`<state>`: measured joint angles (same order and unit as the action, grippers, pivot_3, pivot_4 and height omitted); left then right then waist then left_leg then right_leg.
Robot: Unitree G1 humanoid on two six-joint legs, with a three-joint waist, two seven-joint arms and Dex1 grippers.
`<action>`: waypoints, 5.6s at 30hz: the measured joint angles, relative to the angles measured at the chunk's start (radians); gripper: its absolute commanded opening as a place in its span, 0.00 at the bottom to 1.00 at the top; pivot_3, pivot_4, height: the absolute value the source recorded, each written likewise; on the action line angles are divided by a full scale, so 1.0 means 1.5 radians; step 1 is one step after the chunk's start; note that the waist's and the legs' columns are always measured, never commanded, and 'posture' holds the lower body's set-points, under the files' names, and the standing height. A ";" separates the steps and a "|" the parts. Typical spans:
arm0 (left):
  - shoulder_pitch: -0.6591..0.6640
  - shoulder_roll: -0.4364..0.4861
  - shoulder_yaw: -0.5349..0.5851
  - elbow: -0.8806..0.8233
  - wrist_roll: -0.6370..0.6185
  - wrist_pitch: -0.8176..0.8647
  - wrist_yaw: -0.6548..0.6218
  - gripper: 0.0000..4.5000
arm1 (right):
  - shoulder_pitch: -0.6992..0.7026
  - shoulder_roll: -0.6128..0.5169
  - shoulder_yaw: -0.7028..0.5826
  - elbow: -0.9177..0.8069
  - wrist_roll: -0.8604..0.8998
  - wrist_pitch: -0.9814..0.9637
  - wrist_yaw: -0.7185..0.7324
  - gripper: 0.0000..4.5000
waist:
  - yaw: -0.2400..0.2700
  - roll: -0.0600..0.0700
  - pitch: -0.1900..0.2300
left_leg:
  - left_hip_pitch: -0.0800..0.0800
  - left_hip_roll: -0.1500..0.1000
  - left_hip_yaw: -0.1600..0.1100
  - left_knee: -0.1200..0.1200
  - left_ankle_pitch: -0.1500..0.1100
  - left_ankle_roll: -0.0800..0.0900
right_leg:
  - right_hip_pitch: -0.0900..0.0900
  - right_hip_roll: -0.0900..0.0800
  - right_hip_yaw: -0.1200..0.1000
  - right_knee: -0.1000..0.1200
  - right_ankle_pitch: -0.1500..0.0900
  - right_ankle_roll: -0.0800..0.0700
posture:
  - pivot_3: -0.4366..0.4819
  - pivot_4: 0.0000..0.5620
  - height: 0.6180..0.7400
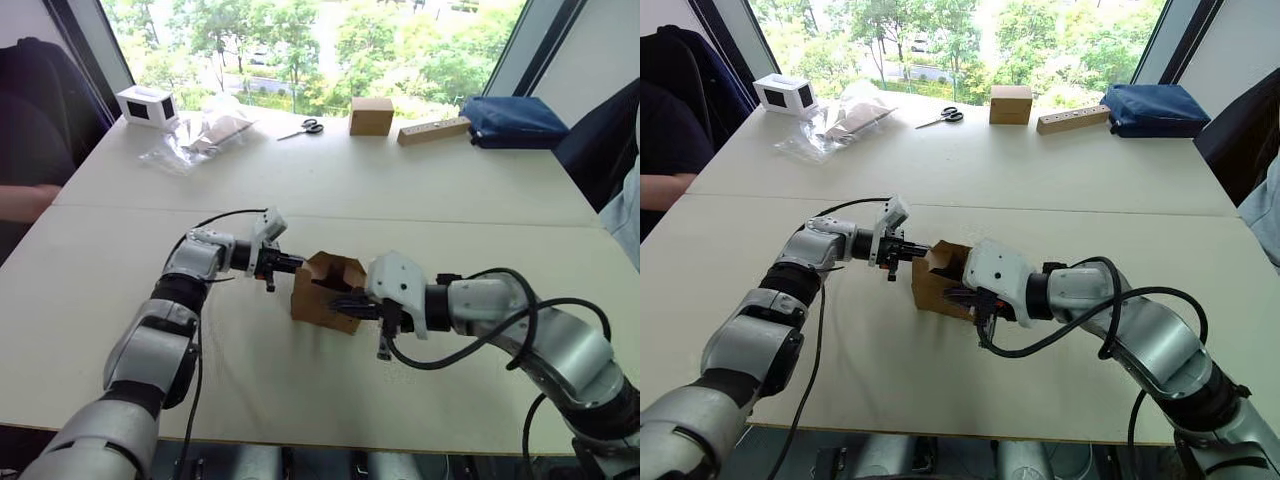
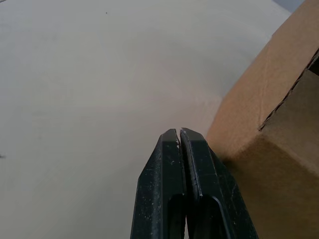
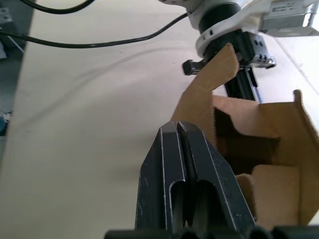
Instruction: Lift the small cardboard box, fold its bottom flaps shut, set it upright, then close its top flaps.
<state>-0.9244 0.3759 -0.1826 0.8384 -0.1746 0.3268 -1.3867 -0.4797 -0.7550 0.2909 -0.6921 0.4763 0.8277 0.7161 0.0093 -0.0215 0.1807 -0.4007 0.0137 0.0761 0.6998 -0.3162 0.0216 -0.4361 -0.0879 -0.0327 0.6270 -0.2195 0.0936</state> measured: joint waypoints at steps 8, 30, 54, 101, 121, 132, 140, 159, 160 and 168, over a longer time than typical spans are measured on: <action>0.047 0.009 0.001 -0.094 -0.003 0.044 0.005 0.01 | -0.018 0.017 0.047 0.049 -0.079 -0.049 0.012 0.00 | 0.002 0.000 0.000 | -0.002 0.000 0.000 0.000 0.000 0.000 | -0.002 0.000 0.000 0.001 0.000 0.000 | 0.48 0.27 1.00; 0.057 0.029 0.087 -0.124 -0.044 0.069 0.106 0.01 | 0.000 0.068 0.060 0.104 -0.133 -0.081 0.030 0.00 | -0.003 0.000 0.000 | -0.002 0.000 0.000 0.001 0.000 0.000 | -0.003 0.000 0.000 0.001 0.000 0.000 | 0.48 0.27 1.00; 0.308 0.205 0.104 -0.723 -0.279 0.384 0.158 0.01 | 0.018 0.093 0.038 0.144 -0.138 -0.120 0.053 0.00 | -0.013 0.000 0.000 | -0.002 0.000 -0.001 0.000 0.001 -0.002 | -0.003 0.000 0.000 0.002 0.000 0.000 | 0.48 0.27 1.00; 0.268 0.153 0.093 -0.655 -0.345 0.371 0.203 0.01 | -0.013 0.095 -0.020 0.177 -0.091 -0.052 0.069 0.00 | -0.013 0.000 0.000 | -0.002 0.000 -0.001 0.000 0.001 -0.002 | -0.002 0.000 0.000 0.002 0.000 0.000 | 0.48 0.27 1.00; 0.255 0.096 0.077 -0.587 -0.284 0.324 0.270 0.01 | -0.012 0.095 -0.021 0.174 -0.098 -0.053 0.061 0.00 | -0.013 0.000 0.000 | -0.002 0.000 0.000 0.000 0.001 -0.002 | -0.002 0.000 0.000 0.002 0.000 0.000 | 0.48 0.27 1.00; 0.257 0.081 0.077 -0.586 -0.276 0.316 0.282 0.01 | 0.021 0.071 -0.041 0.066 -0.053 -0.018 0.069 0.00 | -0.013 0.000 0.000 | -0.002 0.000 -0.001 0.000 0.001 -0.002 | -0.002 0.000 0.000 0.002 0.000 0.000 | 0.48 0.27 1.00; 0.269 0.075 0.077 -0.584 -0.268 0.306 0.281 0.01 | 0.021 0.072 -0.011 0.064 -0.063 -0.018 0.050 0.00 | -0.013 0.000 0.000 | -0.002 0.000 -0.001 0.000 0.001 -0.002 | -0.002 0.000 0.000 0.002 0.000 0.000 | 0.48 0.27 1.00; 0.273 0.069 0.076 -0.558 -0.258 0.270 0.259 0.01 | 0.013 0.070 0.062 0.111 -0.175 -0.091 0.052 0.00 | -0.013 0.000 0.000 | -0.001 0.000 0.000 0.000 0.001 -0.002 | -0.002 0.000 0.000 0.002 0.000 0.000 | 0.48 0.27 1.00; 0.273 0.068 0.076 -0.559 -0.258 0.271 0.259 0.01 | 0.013 0.070 0.063 0.113 -0.180 -0.093 0.052 0.00 | -0.013 0.000 0.000 | -0.001 0.000 0.000 0.000 0.001 -0.002 | -0.002 0.000 0.000 0.002 0.000 0.000 | 0.48 0.27 1.00; 0.275 0.067 0.074 -0.567 -0.257 0.277 0.263 0.01 | 0.013 0.070 0.069 0.119 -0.209 -0.110 0.056 0.00 | -0.012 0.000 0.000 | -0.001 0.000 -0.001 0.000 0.001 -0.002 | -0.002 0.000 0.000 0.002 0.000 0.000 | 0.48 0.27 1.00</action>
<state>-0.5123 0.4767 -0.0711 -0.0122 -0.5605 0.7416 -0.9928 -0.4609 -0.6507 0.3950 -0.5128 0.1620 0.6632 0.7995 -0.0087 -0.0212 0.1803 -0.4024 0.0136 0.0753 0.7000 -0.3144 0.0185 -0.4385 -0.0881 -0.0328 0.6294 -0.2195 0.0935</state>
